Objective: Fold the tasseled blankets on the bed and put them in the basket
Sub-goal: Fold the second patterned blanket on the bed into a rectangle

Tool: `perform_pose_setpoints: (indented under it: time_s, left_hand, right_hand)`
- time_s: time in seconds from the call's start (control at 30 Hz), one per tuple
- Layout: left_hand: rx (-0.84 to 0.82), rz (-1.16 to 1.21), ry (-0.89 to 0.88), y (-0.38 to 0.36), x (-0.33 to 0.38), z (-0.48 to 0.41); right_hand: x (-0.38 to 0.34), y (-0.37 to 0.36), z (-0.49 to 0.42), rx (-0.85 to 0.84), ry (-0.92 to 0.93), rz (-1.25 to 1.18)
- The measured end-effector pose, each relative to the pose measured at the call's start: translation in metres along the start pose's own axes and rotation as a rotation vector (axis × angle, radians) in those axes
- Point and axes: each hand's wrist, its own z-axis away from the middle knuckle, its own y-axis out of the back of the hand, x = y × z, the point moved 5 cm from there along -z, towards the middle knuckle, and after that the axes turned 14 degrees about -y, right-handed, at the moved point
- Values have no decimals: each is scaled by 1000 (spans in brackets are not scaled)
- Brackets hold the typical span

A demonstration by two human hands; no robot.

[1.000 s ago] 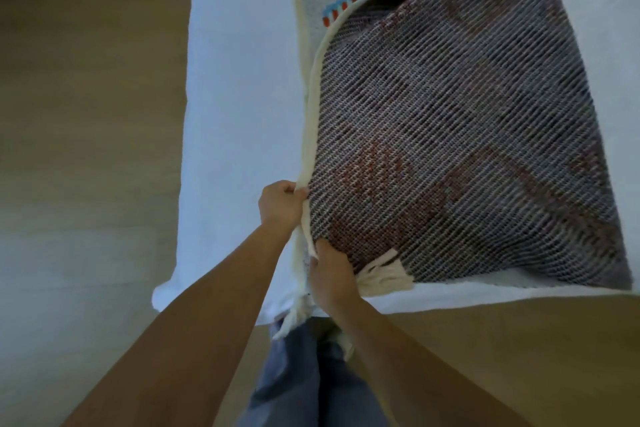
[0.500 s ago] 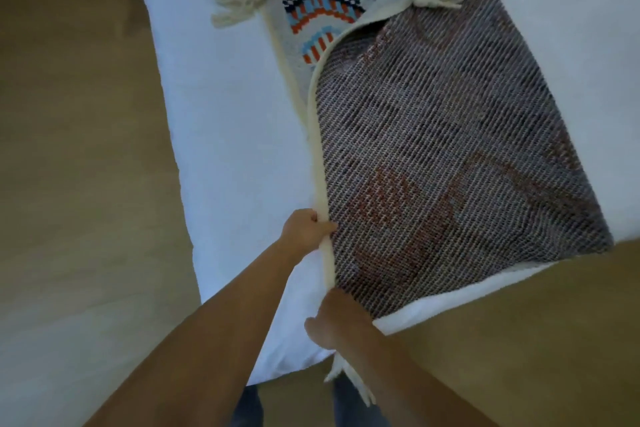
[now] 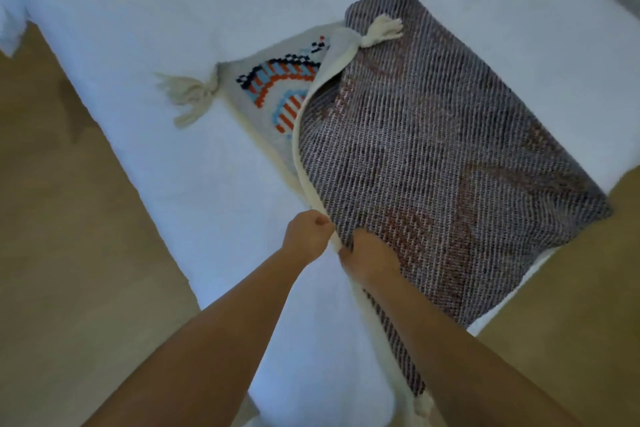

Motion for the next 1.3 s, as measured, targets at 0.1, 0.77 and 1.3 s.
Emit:
perform_pose_setpoints:
  time_s: [0.1, 0.77, 1.3]
  left_hand:
    - [95, -162, -73, 27, 13, -38]
    - [-18, -707, -442, 213, 21, -293]
    - [-333, -520, -223, 269, -10, -322]
  right_hand:
    - [-13, 8, -21, 6, -9, -185]
    - [-220, 132, -183, 25, -278, -1175]
    - [-303, 117, -172, 280, -144, -599]
